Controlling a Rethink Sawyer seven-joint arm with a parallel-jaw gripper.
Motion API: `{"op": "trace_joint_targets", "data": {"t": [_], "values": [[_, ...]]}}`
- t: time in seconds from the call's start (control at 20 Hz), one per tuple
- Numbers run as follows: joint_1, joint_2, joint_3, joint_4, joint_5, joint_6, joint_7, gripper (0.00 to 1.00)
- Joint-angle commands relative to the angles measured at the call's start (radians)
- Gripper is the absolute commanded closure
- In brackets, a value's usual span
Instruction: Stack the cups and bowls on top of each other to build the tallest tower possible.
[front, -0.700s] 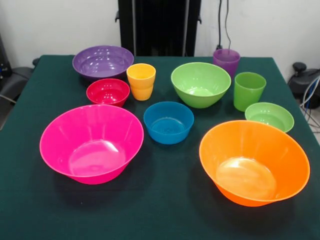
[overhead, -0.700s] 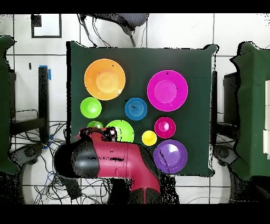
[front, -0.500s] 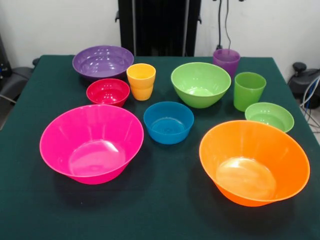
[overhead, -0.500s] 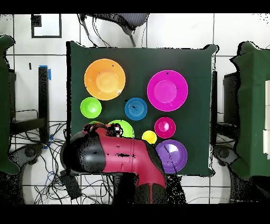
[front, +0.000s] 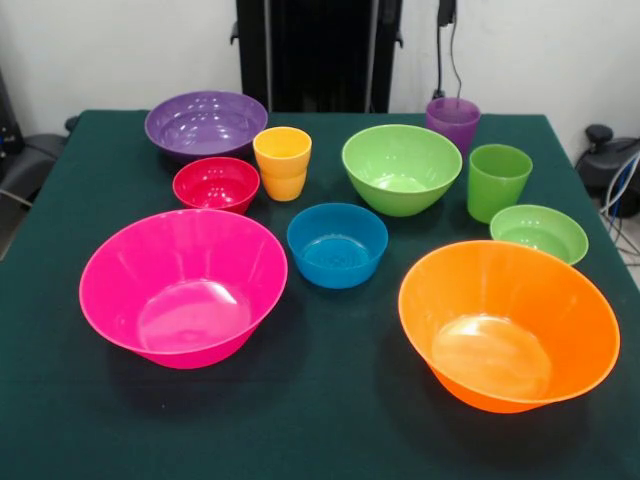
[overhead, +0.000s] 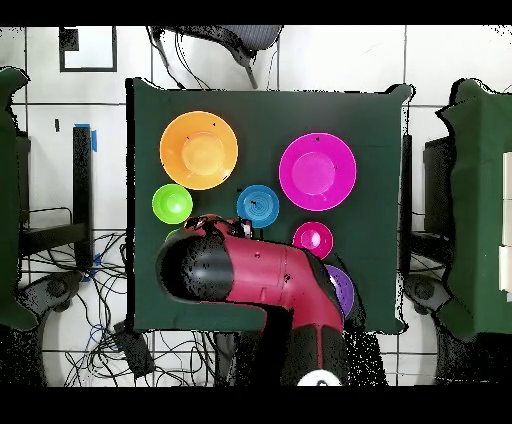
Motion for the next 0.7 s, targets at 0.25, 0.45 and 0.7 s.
{"op": "trace_joint_targets", "data": {"t": [0.25, 0.45, 0.7], "values": [[-0.079, 0.197, 0.066, -0.140, -0.111, 0.024, -0.030, 0.00], [-0.110, 0.241, 0.085, -0.185, -0.121, 0.017, -0.046, 0.00], [-0.135, 0.268, 0.089, -0.223, -0.164, 0.040, -0.081, 0.00]]}}
